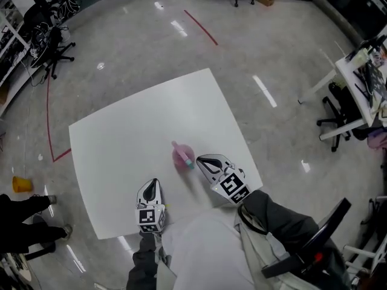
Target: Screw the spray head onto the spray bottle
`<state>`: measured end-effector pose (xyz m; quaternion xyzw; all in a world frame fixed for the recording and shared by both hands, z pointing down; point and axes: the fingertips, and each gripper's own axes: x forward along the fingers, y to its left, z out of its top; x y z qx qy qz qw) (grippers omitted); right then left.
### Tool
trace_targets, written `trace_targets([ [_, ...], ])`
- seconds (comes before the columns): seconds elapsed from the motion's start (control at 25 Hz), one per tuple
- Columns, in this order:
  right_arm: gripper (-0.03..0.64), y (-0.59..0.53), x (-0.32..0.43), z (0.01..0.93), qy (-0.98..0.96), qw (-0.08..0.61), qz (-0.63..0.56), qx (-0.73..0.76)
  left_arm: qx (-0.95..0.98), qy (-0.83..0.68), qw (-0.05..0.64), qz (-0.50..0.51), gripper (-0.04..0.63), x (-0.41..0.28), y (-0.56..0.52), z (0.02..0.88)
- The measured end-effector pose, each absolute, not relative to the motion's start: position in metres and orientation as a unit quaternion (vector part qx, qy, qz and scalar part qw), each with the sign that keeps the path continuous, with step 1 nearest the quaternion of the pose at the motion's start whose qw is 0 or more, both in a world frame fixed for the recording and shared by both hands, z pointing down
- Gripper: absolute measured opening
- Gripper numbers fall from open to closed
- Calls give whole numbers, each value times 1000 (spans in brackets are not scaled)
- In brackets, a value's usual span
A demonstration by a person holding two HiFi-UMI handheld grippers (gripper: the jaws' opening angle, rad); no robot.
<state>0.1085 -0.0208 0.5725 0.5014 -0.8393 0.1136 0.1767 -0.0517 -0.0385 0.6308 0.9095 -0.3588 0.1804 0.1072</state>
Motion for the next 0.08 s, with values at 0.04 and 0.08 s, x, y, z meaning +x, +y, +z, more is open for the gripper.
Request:
trace_targets([
  [0.04,-5,-21,103,574,-839,177,114,501,910,-359,107,180,6,-57,-39,632],
  [0.08,-5,-22,99,575,-839,177,114,501,910,-358,107,179,6,-61,-39,634],
])
